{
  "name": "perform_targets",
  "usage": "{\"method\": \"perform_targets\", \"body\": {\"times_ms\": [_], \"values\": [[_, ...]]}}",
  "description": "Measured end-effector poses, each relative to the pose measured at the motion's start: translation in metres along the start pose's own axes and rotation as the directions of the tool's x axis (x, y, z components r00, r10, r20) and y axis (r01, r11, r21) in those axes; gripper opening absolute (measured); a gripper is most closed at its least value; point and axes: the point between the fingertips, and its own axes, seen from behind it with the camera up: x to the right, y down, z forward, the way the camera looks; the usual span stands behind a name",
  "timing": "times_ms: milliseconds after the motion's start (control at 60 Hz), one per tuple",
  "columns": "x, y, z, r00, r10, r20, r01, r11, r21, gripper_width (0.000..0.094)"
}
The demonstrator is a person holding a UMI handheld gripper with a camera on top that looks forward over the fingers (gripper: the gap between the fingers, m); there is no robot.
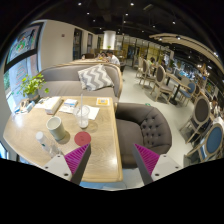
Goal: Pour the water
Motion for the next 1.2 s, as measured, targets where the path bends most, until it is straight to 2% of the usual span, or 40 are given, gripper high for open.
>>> {"method": "perform_targets", "body": {"times_ms": [283, 600, 750, 1050, 1200], "values": [[-0.036, 0.032, -0.024, 1.000, 0.001, -0.011, -0.001, 1.000, -0.019, 0.0858], [-0.162, 0.103, -0.045, 0.998, 0.037, 0.049, -0.036, 0.999, -0.033, 0.0857], [-0.221, 0.110, -0.028, 0.996, 0.041, 0.080, -0.043, 0.999, 0.018, 0.0859], [-0.273, 0.072, 0.060, 0.994, 0.052, 0.091, -0.068, 0.981, 0.183, 0.0861], [-0.275, 0.064, 0.105, 0.997, 0.041, 0.064, -0.055, 0.972, 0.229, 0.0787]]}}
